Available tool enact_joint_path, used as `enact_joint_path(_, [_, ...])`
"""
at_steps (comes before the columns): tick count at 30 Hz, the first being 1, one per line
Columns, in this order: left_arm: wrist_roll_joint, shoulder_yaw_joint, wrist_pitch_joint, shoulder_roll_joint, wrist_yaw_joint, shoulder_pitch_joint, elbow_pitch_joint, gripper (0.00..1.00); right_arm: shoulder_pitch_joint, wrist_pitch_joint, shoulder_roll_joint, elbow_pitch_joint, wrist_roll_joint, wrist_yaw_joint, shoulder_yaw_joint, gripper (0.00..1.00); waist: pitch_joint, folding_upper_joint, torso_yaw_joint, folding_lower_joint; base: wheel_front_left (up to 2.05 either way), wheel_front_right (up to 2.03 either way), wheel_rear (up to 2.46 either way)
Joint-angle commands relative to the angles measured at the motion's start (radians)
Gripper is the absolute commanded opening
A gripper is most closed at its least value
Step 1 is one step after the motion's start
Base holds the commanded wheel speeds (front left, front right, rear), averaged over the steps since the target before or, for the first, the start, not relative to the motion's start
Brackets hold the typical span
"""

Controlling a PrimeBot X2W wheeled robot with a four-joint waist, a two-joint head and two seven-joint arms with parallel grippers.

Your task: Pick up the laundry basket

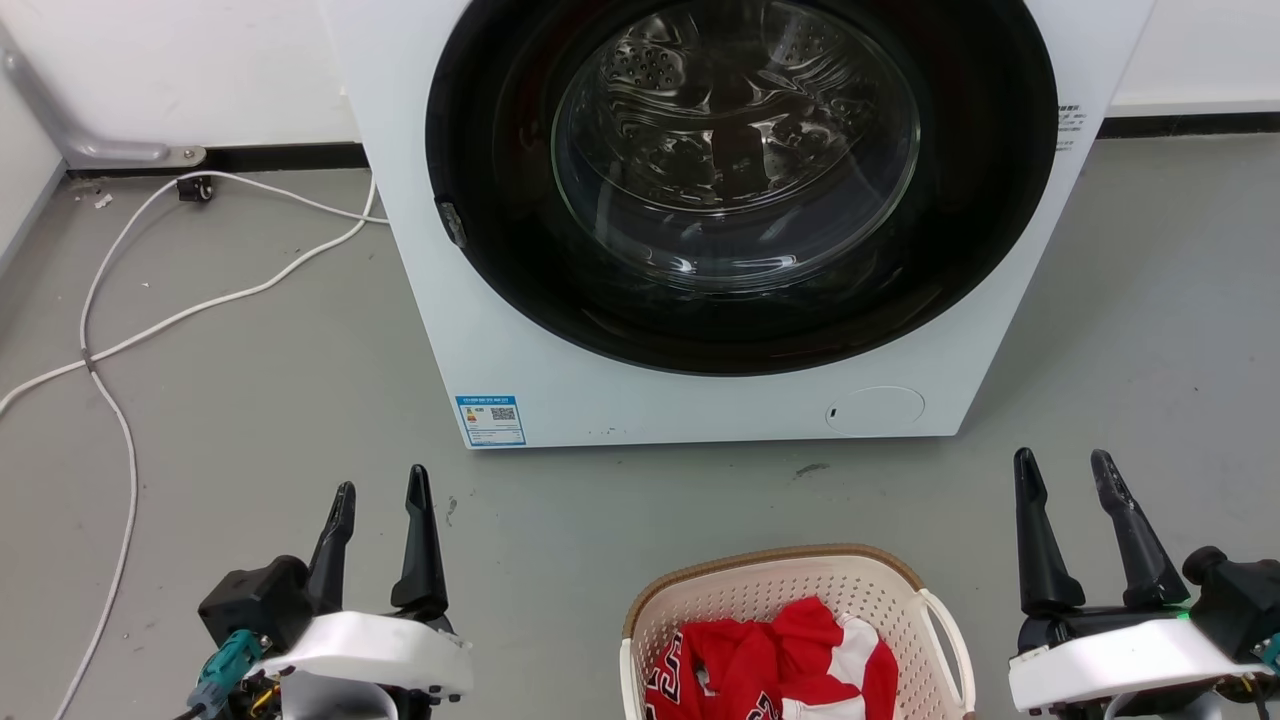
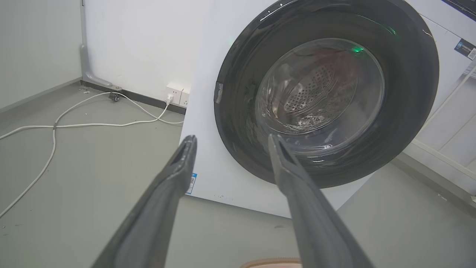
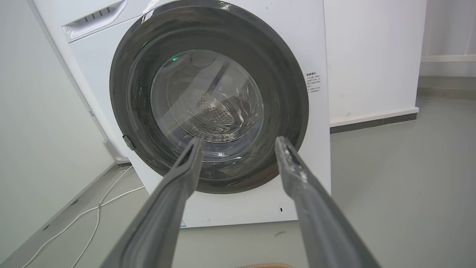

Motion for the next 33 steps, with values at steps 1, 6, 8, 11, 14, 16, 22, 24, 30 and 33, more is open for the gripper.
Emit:
enact_joint_path(1, [0.03,-0.002,-0.011,0.003,0.005,0.004,-0.012,1.0,0.005,-0.009,-0.005,-0.016,-0.028,0.0,-0.002,1.0,0.0,-0.0001,-0.001,-0.0001,0.0,0.0,0.0])
enact_joint_path(6, [0.074,-0.009,-0.023,0.003,0.006,0.009,-0.014,1.0,0.012,-0.021,-0.005,-0.023,-0.075,0.0,-0.001,1.0,-0.002,-0.0001,-0.002,-0.0001,0.0,0.0,0.0])
enact_joint_path(8, [0.087,-0.012,-0.028,0.003,0.004,0.011,-0.013,1.0,0.015,-0.025,-0.005,-0.026,-0.09,0.0,0.0,1.0,-0.002,-0.0001,-0.002,-0.0001,0.0,0.0,0.0])
enact_joint_path(11, [0.109,-0.014,-0.034,0.003,0.002,0.014,-0.014,1.0,0.018,-0.032,-0.005,-0.029,-0.116,0.0,0.003,1.0,-0.002,-0.0001,-0.003,-0.0001,0.0,0.0,0.0])
enact_joint_path(14, [0.131,-0.016,-0.04,0.003,0.0,0.018,-0.015,1.0,0.02,-0.039,-0.005,-0.032,-0.137,0.0,0.006,1.0,-0.002,-0.0001,-0.002,-0.0001,0.0,0.0,0.0])
enact_joint_path(16, [0.145,-0.018,-0.044,0.004,0.0,0.02,-0.013,1.0,0.024,-0.042,-0.005,-0.031,-0.147,0.0,0.008,1.0,-0.002,-0.0001,-0.002,-0.0001,0.0,0.0,0.0])
enact_joint_path(22, [0.182,-0.02,-0.054,0.004,-0.003,0.026,-0.007,1.0,0.031,-0.053,-0.005,-0.028,-0.17,0.0,0.006,1.0,-0.004,-0.0001,-0.001,-0.0001,0.0,0.0,0.0])
enact_joint_path(24, [0.196,-0.02,-0.058,0.004,-0.003,0.027,-0.005,1.0,0.033,-0.057,-0.005,-0.027,-0.181,0.0,0.006,1.0,-0.004,-0.0001,-0.001,-0.0001,0.0,0.0,0.0])
enact_joint_path(30, [0.236,-0.027,-0.071,0.004,0.002,0.031,0.001,1.0,0.042,-0.068,-0.006,-0.028,-0.214,0.0,0.011,1.0,-0.005,-0.0001,0.001,-0.0001,0.0,0.0,0.0])
enact_joint_path(33, [0.256,-0.029,-0.076,0.004,0.003,0.034,0.003,1.0,0.044,-0.073,-0.006,-0.028,-0.218,0.0,0.009,1.0,-0.005,-0.0001,0.001,-0.0001,0.0,0.0,0.0])
